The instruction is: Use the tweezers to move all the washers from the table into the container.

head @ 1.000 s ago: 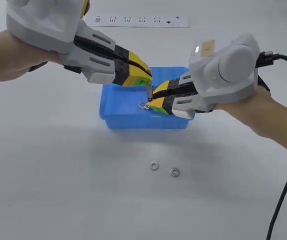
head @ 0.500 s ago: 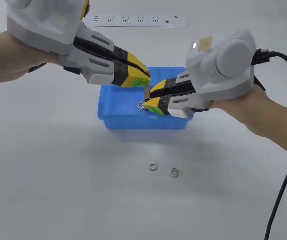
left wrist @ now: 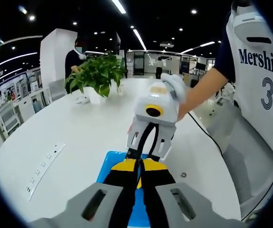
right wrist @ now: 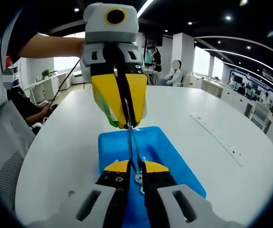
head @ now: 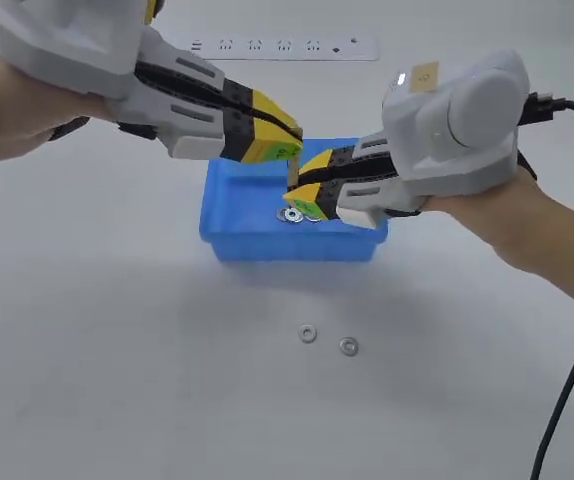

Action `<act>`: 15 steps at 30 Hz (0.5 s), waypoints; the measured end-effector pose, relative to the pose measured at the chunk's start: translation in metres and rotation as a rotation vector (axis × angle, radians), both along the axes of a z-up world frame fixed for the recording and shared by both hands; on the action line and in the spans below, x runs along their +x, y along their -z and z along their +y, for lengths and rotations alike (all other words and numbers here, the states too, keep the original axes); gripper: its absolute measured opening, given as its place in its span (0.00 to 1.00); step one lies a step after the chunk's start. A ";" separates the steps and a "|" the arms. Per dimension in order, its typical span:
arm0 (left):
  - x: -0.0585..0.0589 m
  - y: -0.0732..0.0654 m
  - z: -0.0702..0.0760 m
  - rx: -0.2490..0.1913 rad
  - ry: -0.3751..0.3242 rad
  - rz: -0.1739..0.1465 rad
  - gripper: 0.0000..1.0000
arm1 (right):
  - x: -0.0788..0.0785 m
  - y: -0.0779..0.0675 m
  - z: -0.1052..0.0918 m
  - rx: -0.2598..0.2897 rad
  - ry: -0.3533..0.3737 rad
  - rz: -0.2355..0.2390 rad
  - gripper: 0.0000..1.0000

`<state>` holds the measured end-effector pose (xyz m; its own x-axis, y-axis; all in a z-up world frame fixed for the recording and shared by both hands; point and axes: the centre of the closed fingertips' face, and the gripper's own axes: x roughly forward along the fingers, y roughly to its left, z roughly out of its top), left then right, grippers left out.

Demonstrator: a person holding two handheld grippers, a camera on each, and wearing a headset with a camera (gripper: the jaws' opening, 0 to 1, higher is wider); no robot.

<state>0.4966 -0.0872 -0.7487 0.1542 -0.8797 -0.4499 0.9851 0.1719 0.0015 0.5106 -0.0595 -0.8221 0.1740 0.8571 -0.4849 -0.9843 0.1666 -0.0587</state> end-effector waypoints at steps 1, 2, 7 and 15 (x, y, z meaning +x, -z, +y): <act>-0.001 -0.002 0.000 -0.002 0.000 -0.003 0.06 | -0.001 -0.002 -0.001 0.002 0.000 -0.004 0.11; -0.004 -0.006 -0.001 -0.003 0.003 -0.005 0.06 | -0.003 -0.005 -0.001 0.003 -0.002 -0.007 0.11; -0.017 -0.020 -0.002 -0.011 0.019 -0.022 0.06 | -0.016 -0.021 -0.004 0.011 -0.012 -0.026 0.10; -0.044 -0.045 -0.007 -0.035 0.037 -0.049 0.06 | -0.041 -0.047 -0.010 0.032 -0.024 -0.054 0.10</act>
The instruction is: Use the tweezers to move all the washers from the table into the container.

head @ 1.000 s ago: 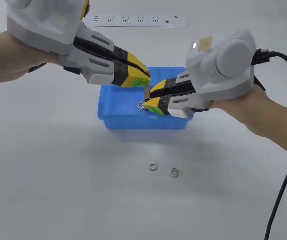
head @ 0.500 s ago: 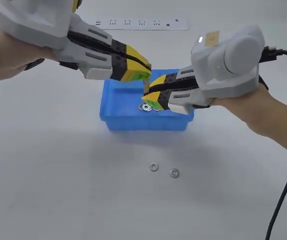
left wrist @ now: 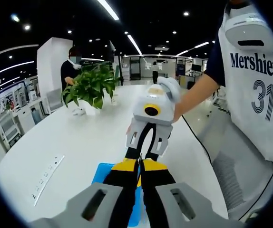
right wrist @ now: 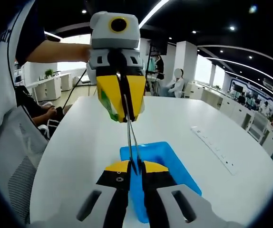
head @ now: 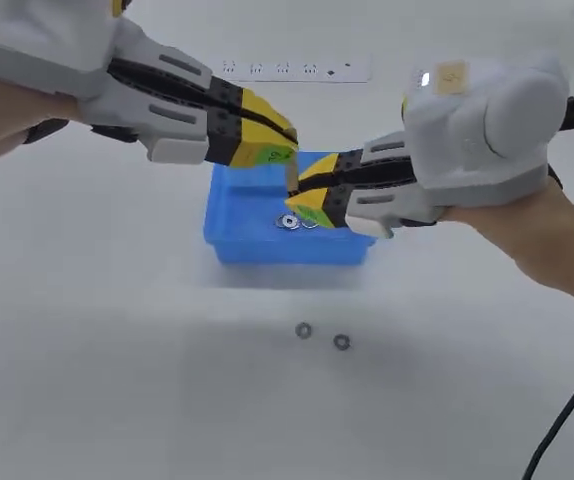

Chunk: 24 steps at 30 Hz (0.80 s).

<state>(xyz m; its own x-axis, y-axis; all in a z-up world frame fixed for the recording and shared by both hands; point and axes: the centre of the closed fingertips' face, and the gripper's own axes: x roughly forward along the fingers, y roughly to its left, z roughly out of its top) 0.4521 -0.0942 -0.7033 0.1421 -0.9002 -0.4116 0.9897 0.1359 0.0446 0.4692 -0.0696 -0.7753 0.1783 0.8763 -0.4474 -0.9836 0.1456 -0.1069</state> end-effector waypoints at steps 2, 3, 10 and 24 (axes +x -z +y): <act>-0.008 -0.005 -0.003 -0.005 0.004 -0.008 0.06 | -0.008 -0.005 -0.002 0.006 0.000 -0.003 0.10; -0.013 -0.007 -0.005 -0.007 0.008 -0.009 0.06 | -0.012 -0.007 -0.003 0.009 0.001 -0.006 0.10; -0.044 -0.004 -0.015 -0.011 0.030 -0.001 0.06 | -0.042 -0.003 -0.013 0.018 0.005 0.006 0.10; -0.090 0.047 -0.022 -0.018 0.011 0.121 0.06 | -0.094 0.049 -0.020 -0.055 -0.035 0.091 0.10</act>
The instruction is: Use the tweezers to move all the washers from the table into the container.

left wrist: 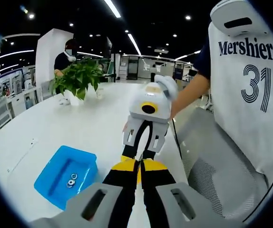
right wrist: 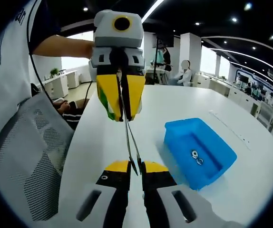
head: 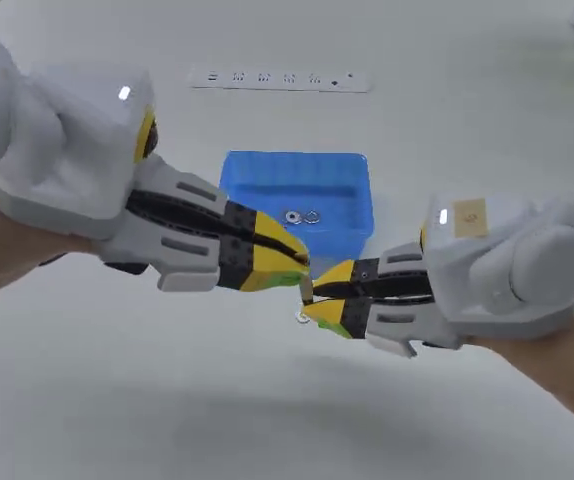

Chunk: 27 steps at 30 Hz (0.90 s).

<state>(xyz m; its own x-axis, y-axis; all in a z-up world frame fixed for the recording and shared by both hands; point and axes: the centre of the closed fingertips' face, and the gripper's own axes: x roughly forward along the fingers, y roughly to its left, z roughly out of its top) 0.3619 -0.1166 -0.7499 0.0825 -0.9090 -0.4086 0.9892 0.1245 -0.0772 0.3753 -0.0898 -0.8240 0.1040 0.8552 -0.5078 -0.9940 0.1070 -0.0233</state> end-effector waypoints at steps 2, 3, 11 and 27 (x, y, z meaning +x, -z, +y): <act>-0.001 0.007 0.002 0.009 -0.006 0.006 0.06 | -0.002 0.007 0.000 -0.014 -0.007 0.003 0.10; -0.001 0.010 0.003 0.010 -0.009 0.010 0.06 | -0.003 0.009 0.000 -0.018 -0.007 0.008 0.10; 0.012 0.024 0.011 0.030 -0.041 -0.005 0.06 | 0.006 0.020 -0.001 -0.040 0.008 0.001 0.10; 0.020 0.023 0.011 0.007 -0.035 -0.011 0.06 | 0.016 0.019 0.001 -0.025 0.037 0.000 0.10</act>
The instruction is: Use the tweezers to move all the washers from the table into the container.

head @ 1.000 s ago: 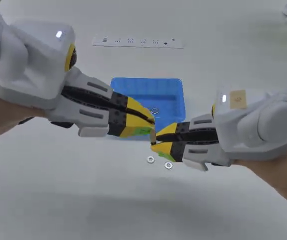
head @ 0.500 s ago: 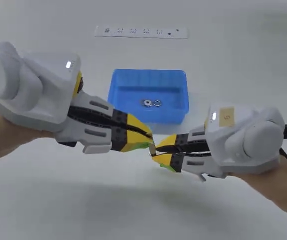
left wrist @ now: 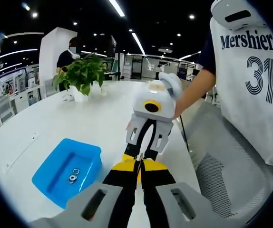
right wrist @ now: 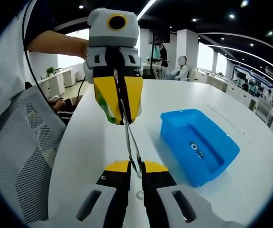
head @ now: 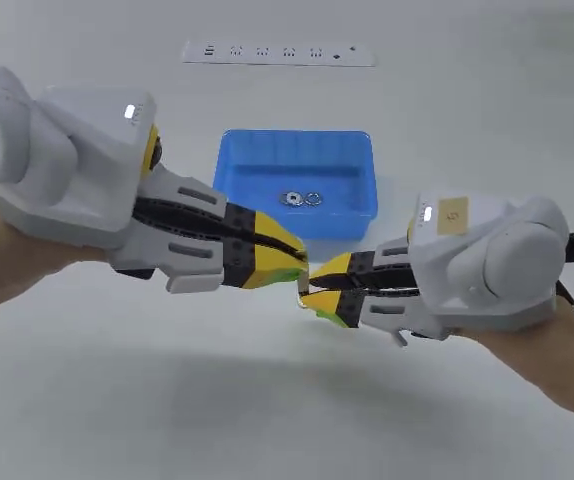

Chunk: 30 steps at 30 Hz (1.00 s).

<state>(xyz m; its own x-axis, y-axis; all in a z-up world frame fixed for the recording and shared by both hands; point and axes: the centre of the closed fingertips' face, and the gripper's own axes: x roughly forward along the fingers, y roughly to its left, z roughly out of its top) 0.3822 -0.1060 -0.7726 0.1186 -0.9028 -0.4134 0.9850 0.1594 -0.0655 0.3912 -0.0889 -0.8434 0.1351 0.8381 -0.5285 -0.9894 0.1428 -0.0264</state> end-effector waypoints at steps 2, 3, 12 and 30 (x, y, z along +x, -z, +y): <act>0.000 0.001 0.000 -0.002 0.001 0.004 0.06 | 0.000 0.001 0.000 0.003 0.004 0.005 0.10; 0.001 0.001 -0.001 -0.001 0.002 0.003 0.06 | 0.001 0.002 0.000 0.003 0.005 0.004 0.10; 0.004 0.006 -0.002 -0.008 0.004 0.018 0.06 | 0.003 0.006 0.000 0.003 0.009 0.017 0.10; 0.004 0.008 -0.005 -0.026 0.020 0.051 0.06 | 0.005 0.010 -0.001 0.007 0.036 0.047 0.15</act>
<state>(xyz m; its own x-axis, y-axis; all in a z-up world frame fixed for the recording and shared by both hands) 0.3859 -0.1114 -0.7806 0.0795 -0.9154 -0.3945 0.9833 0.1370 -0.1199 0.3963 -0.0900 -0.8537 0.1405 0.8367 -0.5293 -0.9837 0.1787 0.0213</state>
